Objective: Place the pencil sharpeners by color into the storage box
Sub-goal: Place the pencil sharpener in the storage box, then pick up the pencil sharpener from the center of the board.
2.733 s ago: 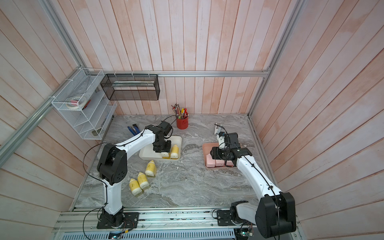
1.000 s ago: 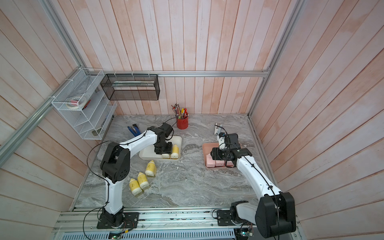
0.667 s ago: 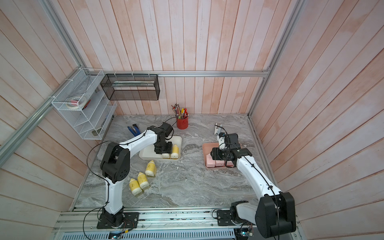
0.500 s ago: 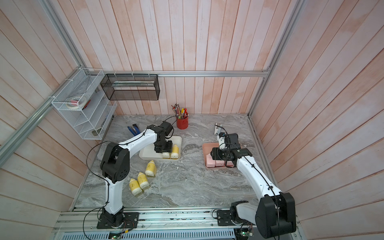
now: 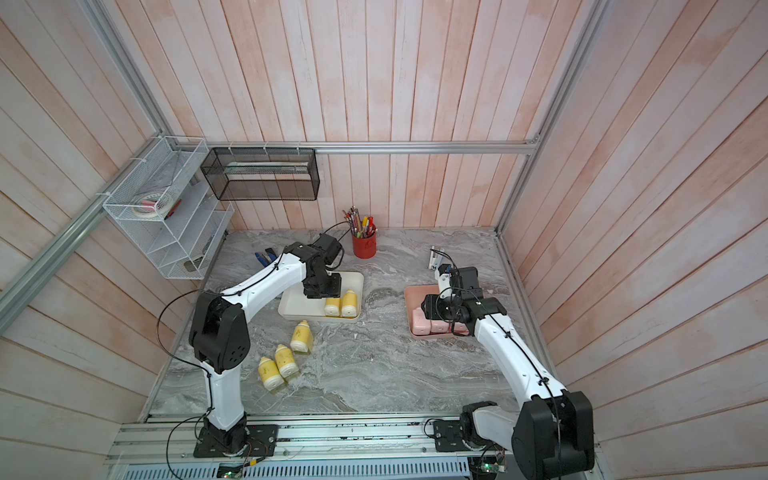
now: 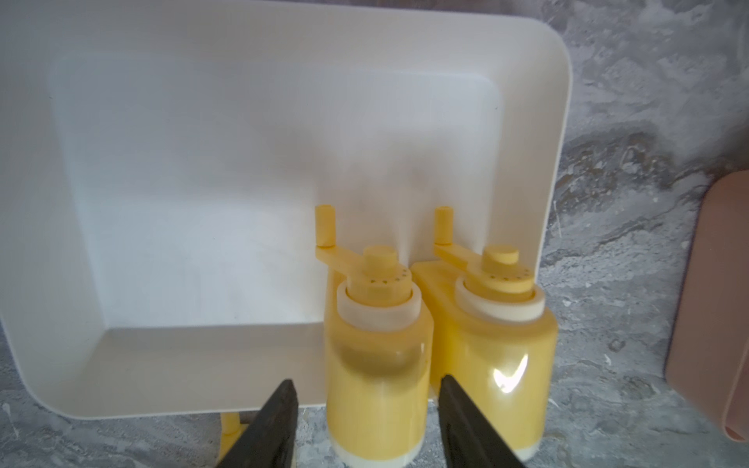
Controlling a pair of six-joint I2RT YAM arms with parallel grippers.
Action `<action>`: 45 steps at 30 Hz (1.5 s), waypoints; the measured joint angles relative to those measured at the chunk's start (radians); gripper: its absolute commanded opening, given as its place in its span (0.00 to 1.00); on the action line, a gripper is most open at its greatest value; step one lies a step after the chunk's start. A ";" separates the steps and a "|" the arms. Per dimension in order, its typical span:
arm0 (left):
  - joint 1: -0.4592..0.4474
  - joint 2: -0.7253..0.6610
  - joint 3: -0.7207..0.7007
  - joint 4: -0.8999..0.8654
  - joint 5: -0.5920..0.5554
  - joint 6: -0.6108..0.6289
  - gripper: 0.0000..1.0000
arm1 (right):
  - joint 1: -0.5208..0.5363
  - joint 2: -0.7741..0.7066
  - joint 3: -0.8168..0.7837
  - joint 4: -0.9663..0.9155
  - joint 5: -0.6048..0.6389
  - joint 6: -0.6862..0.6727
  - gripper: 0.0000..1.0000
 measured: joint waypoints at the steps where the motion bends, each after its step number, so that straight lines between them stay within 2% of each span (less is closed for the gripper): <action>1: 0.000 -0.014 0.001 -0.006 -0.005 0.000 0.59 | 0.000 0.000 0.000 0.000 -0.001 0.000 0.59; 9: -0.020 -0.175 -0.040 -0.049 -0.047 -0.008 0.59 | 0.000 -0.013 0.000 0.000 -0.007 0.000 0.59; 16: -0.048 -0.437 -0.306 -0.048 -0.049 -0.031 0.60 | -0.001 -0.013 0.000 0.000 -0.014 0.000 0.59; 22: -0.050 -0.590 -0.534 -0.028 -0.029 -0.069 0.60 | -0.001 -0.009 0.000 0.002 -0.018 0.000 0.59; 29: -0.050 -0.621 -0.634 0.023 -0.007 -0.092 0.61 | -0.001 -0.003 0.000 0.004 -0.018 0.000 0.59; 45: -0.012 -0.577 -0.652 0.101 0.016 -0.085 0.63 | -0.001 0.000 0.000 0.004 -0.018 0.000 0.59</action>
